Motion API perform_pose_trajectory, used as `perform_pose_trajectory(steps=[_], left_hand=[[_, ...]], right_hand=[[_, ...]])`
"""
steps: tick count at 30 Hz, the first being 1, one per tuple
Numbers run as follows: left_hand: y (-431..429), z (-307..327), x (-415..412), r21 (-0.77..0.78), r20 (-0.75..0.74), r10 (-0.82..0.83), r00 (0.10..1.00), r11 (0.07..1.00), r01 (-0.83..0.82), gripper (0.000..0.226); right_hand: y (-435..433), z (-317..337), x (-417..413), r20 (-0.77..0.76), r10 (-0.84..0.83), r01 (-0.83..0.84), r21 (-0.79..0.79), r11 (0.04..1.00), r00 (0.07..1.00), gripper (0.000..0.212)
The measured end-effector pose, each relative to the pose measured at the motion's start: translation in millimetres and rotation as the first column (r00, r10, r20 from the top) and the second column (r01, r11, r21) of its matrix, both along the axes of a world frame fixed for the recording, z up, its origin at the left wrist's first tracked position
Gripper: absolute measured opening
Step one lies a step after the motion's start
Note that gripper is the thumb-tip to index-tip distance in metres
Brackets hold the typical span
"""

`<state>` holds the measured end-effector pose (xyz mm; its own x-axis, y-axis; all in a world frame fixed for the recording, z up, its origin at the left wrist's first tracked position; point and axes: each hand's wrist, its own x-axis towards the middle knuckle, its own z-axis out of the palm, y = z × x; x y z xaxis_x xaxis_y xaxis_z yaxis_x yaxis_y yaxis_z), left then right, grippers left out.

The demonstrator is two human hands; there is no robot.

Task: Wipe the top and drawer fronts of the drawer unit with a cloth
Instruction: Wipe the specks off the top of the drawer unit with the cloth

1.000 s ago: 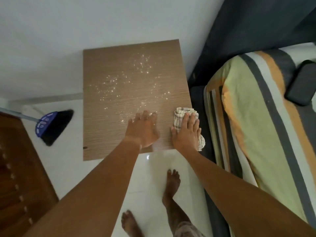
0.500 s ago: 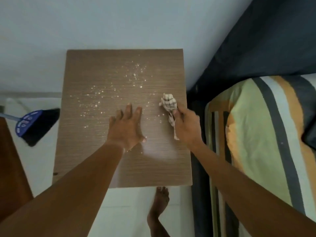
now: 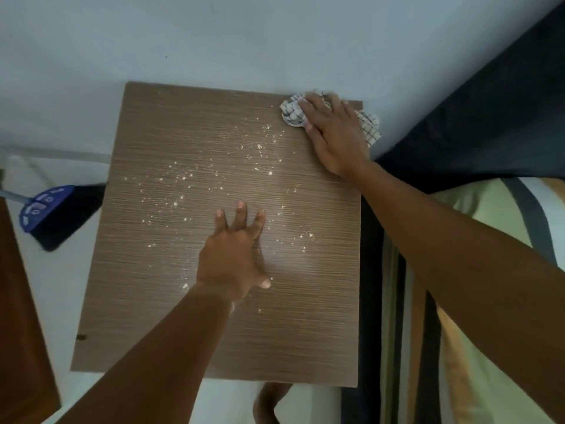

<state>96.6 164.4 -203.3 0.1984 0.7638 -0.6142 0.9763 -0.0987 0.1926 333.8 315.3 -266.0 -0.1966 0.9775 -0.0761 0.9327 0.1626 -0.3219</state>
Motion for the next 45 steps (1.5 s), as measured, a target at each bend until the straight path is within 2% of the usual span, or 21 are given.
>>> perform_pose_trajectory(steps=[4, 10, 16, 20, 23, 26, 30, 38, 41, 43, 45], left_hand=[[0, -2, 0, 0.009, -0.014, -0.012, 1.000, 1.000, 0.012, 0.133], [0, -2, -2, 0.006, -0.023, -0.025, 0.999, 1.000, 0.025, 0.132], [0, 1, -2, -0.007, -0.068, -0.089, 0.994, 0.996, 0.089, 0.132], [-9, 2, -12, -0.040, -0.015, -0.136, 0.991, 0.990, 0.136, 0.137], [-33, 4, -32, 0.033, 0.074, -0.212, 0.975, 0.977, 0.210, 0.123], [-69, 3, -58, 0.205, 0.030, -0.277, 0.960, 0.942, 0.266, 0.102], [-105, 0, -72, 0.181, -0.057, -0.302, 0.952, 0.934, 0.307, 0.094], [-108, 1, -68, 0.054, -0.122, -0.257, 0.959, 0.963, 0.265, 0.098], [-107, 3, -67, 0.036, -0.138, -0.264, 0.955, 0.962, 0.271, 0.099], [-106, 2, -66, 0.030, -0.147, -0.268, 0.952, 0.961, 0.275, 0.101], [-105, 4, -67, 0.028, -0.165, -0.287, 0.944, 0.955, 0.295, 0.102]], right_hand=[[-1, 6, -1, 0.028, 0.024, -0.022, -0.051, 0.998, 0.999, 0.055], [-41, 4, -12, 0.079, 0.103, -0.101, -0.032, 0.994, 0.992, 0.055], [-156, 9, -31, 0.079, 0.168, -0.161, -0.092, 0.983, 0.983, 0.054], [-247, 12, -53, 0.082, 0.182, -0.171, -0.124, 0.977, 0.980, 0.054], [-309, 14, -69, 0.091, 0.179, -0.167, -0.126, 0.978, 0.980, 0.053], [-359, 13, -85, 0.098, 0.185, -0.172, -0.121, 0.978, 0.978, 0.052], [-393, 10, -100, 0.069, 0.180, -0.173, -0.092, 0.981, 0.981, 0.050], [-419, 4, -115, -0.158, 0.158, -0.165, -0.036, 0.986, 0.975, 0.067], [-431, 13, -121, -0.278, 0.136, -0.152, -0.037, 0.988, 0.951, 0.058], [-433, 26, -122, -0.405, 0.047, -0.083, -0.072, 0.994, 0.913, 0.052], [-424, 47, -122, -0.516, -0.122, 0.062, -0.133, 0.989, 0.848, 0.047]])
